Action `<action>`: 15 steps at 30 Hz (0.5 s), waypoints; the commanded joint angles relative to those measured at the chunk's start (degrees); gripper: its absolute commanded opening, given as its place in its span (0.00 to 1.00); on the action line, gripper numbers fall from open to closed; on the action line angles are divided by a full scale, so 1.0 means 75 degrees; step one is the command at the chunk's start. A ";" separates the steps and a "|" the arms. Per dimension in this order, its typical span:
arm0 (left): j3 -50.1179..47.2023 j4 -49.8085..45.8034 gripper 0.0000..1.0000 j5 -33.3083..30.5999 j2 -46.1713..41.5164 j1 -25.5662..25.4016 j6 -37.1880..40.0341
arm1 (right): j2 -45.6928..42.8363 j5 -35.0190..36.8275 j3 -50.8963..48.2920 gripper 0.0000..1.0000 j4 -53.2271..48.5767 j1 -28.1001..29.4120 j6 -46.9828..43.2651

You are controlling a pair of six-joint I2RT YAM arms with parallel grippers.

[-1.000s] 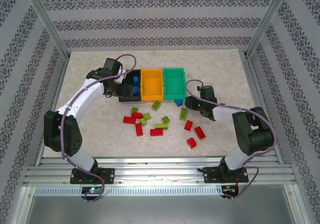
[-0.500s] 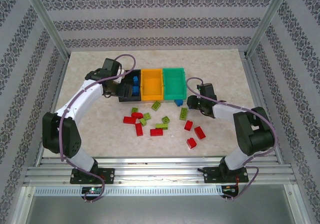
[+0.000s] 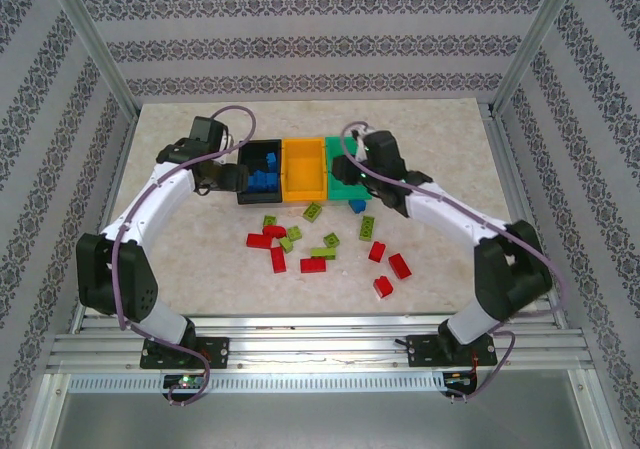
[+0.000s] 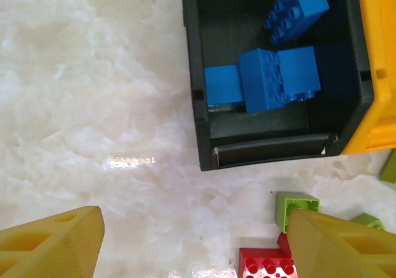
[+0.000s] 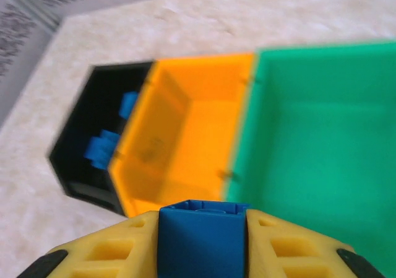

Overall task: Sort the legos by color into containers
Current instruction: Place the lego in the container.

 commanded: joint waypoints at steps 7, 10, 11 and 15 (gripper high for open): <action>-0.0197 0.0514 0.78 0.0531 -0.0281 0.0347 -0.0193 | 0.2879 -0.0634 0.3572 0.33 -0.0002 0.0722 0.0321; -0.0136 0.0464 0.78 0.0570 -0.0333 0.0370 -0.0150 | 0.3668 -0.0796 0.4601 0.33 0.0023 0.0797 0.0548; -0.0163 0.0491 0.78 0.0583 -0.0391 0.0367 -0.0139 | 0.3918 -0.0851 0.4975 0.33 -0.0012 0.0820 0.0660; -0.0252 0.0579 0.78 0.0507 -0.0567 0.0393 -0.0098 | 0.4708 -0.0926 0.6118 0.36 -0.0120 0.0886 0.0979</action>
